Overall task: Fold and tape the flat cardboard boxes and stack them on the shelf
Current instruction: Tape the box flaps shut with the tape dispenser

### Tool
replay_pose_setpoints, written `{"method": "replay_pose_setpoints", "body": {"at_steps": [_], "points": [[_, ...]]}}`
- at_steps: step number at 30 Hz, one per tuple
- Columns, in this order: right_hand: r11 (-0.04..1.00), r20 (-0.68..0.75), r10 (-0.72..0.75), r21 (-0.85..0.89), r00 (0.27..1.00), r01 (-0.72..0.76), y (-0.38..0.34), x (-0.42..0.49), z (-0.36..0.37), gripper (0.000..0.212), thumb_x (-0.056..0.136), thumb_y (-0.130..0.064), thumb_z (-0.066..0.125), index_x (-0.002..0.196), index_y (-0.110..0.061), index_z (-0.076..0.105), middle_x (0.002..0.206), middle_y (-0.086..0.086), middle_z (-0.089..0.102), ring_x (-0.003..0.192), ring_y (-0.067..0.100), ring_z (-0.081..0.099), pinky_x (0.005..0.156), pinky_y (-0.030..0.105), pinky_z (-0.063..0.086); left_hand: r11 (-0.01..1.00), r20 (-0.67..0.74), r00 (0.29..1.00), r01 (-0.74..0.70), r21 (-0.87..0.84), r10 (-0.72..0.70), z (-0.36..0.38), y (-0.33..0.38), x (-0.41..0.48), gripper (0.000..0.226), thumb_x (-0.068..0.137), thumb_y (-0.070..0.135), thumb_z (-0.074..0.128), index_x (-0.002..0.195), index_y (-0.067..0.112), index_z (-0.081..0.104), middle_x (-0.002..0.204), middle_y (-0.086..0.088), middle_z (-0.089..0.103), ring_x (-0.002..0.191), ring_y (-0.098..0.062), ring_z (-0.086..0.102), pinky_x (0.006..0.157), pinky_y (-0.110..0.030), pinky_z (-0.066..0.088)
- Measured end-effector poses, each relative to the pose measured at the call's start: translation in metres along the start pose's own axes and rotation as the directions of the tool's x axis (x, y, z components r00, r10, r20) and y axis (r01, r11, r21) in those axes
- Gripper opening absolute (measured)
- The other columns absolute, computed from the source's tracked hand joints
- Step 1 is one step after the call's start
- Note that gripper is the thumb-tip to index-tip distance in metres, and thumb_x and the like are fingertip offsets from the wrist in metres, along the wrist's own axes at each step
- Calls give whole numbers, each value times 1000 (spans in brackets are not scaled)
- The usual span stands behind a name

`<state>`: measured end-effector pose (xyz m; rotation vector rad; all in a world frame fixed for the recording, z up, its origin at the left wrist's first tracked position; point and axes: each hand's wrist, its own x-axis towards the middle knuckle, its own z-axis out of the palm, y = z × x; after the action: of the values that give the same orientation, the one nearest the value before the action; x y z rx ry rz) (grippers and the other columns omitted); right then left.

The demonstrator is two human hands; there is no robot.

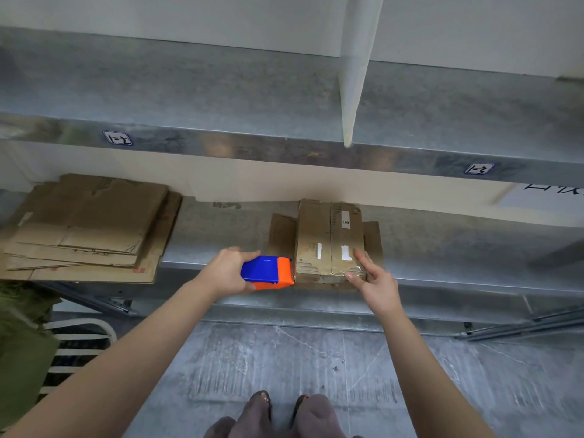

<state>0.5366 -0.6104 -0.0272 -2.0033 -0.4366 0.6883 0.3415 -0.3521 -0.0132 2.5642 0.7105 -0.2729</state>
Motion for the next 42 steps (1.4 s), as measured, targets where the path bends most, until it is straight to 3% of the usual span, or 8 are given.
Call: {"method": "replay_pose_setpoints", "body": {"at_steps": [10, 20, 22, 26, 31, 33, 37, 42], "points": [[1000, 5, 6, 9, 1000, -6, -1, 0, 1, 58, 83, -24, 76, 136, -38, 54, 152, -7, 40, 137, 4, 37, 116, 29, 31, 971, 41, 992, 129, -200, -123, 13, -9, -5, 88, 69, 35, 85, 145, 22, 43, 131, -4, 57, 115, -18, 53, 95, -29, 46], [1000, 12, 6, 2, 1000, -6, -4, -2, 0, 61, 85, -19, 74, 139, -33, 51, 152, -5, 39, 140, 4, 33, 117, 29, 28, 998, 9, 998, -60, -4, 60, 0, -11, 5, 82, 78, 34, 78, 148, 27, 37, 127, -5, 49, 119, -22, 44, 99, -30, 38], [1000, 16, 9, 5, 1000, -9, -5, -2, -1, 60, 85, -19, 74, 139, -34, 51, 152, -6, 39, 139, 4, 34, 117, 29, 28, 997, 26, 1000, -7, -72, 9, 0, -9, 5, 80, 74, 36, 81, 145, 25, 43, 124, -5, 54, 114, -20, 49, 92, -23, 38], [1000, 21, 14, 13, 1000, -14, -4, -1, -3, 60, 85, -20, 75, 138, -36, 52, 152, -7, 40, 137, 2, 36, 116, 28, 29, 965, -7, 986, 164, -206, -169, 0, -19, 4, 75, 74, 40, 80, 139, 18, 51, 134, -6, 58, 124, -22, 52, 98, -24, 37], [1000, 19, 14, 6, 1000, -14, -2, 1, -3, 60, 84, -21, 76, 137, -36, 53, 152, -7, 40, 136, 3, 38, 116, 31, 32, 992, -37, 996, 74, -101, -78, -12, -31, 3, 77, 73, 36, 82, 141, 18, 50, 130, -10, 58, 119, -24, 51, 95, -25, 35], [1000, 19, 8, 4, 1000, -8, -1, 1, -3, 60, 83, -22, 76, 138, -35, 53, 152, -8, 40, 134, 1, 38, 114, 27, 32, 999, -66, 997, 26, -44, -29, -19, -33, 5, 76, 72, 37, 82, 139, 20, 51, 124, -11, 59, 117, -28, 51, 97, -30, 38], [1000, 11, 15, 13, 1000, -15, -1, 1, -3, 60, 84, -22, 75, 137, -37, 53, 151, -9, 40, 139, 8, 38, 117, 35, 32, 988, -141, 980, -126, 88, 138, -30, -44, 16, 65, 70, 35, 83, 129, 23, 61, 109, -12, 63, 104, -33, 57, 88, -41, 45], [1000, -8, 13, 23, 1000, -13, 1, 1, 0, 59, 84, -22, 75, 135, -41, 53, 151, -10, 40, 138, 5, 37, 117, 32, 30, 984, -93, 990, -89, 155, 105, -27, -64, 38, 66, 81, 29, 74, 142, 28, 47, 134, -8, 52, 125, -30, 40, 106, -40, 32]]}}
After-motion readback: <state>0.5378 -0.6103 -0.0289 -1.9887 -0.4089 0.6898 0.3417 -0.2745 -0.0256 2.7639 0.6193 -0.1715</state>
